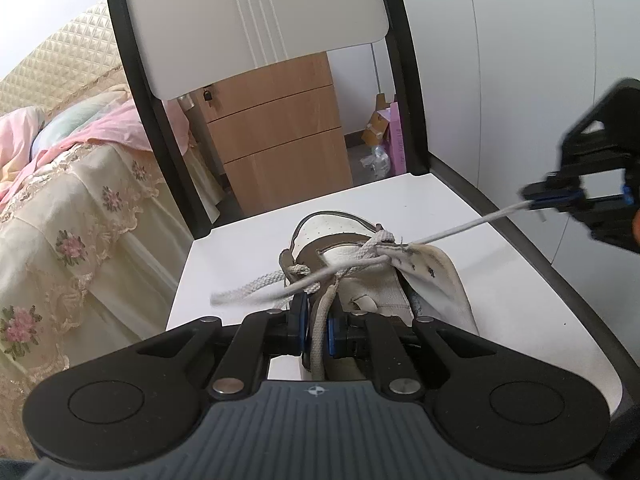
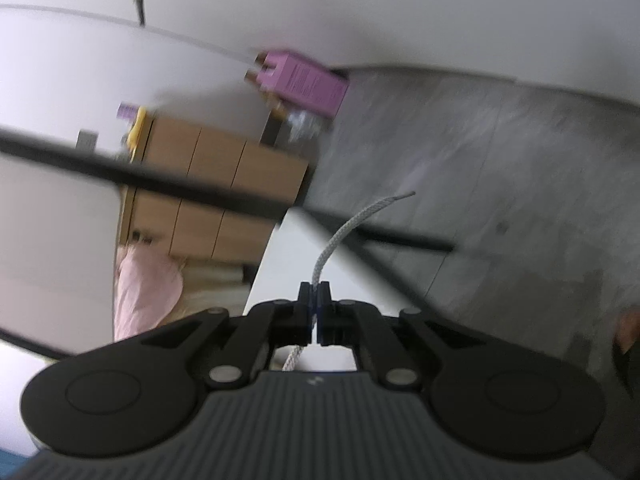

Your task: Lace up shoes with both hands

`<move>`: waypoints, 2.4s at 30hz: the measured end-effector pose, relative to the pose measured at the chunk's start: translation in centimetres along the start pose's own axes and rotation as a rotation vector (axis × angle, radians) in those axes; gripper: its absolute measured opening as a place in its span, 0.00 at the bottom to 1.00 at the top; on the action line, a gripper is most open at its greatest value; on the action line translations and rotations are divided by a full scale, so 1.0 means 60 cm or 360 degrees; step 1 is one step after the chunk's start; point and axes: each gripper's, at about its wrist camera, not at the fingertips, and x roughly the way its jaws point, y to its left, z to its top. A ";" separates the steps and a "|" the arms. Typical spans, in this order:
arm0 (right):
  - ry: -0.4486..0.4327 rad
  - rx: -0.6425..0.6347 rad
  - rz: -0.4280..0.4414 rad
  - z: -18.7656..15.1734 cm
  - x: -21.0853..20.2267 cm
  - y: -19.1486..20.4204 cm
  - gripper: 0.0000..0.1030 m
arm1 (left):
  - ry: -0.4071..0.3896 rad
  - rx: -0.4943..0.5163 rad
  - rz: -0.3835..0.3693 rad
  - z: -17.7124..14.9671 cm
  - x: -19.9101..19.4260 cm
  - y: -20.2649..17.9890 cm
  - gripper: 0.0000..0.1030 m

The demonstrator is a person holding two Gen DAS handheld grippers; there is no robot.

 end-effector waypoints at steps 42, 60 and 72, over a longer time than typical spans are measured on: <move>-0.0177 -0.0608 -0.0244 -0.008 -0.104 0.039 0.46 | -0.0091 -0.0565 -0.0275 -0.048 -0.089 0.170 0.48; -0.0114 -0.0892 -0.0149 -0.122 -0.137 0.113 0.48 | 0.0121 -0.0584 -0.0199 -0.070 0.069 0.181 0.42; -0.0100 -0.0819 -0.0148 -0.106 -0.131 0.098 0.49 | 0.0183 -0.0525 -0.0135 -0.074 0.085 0.167 0.15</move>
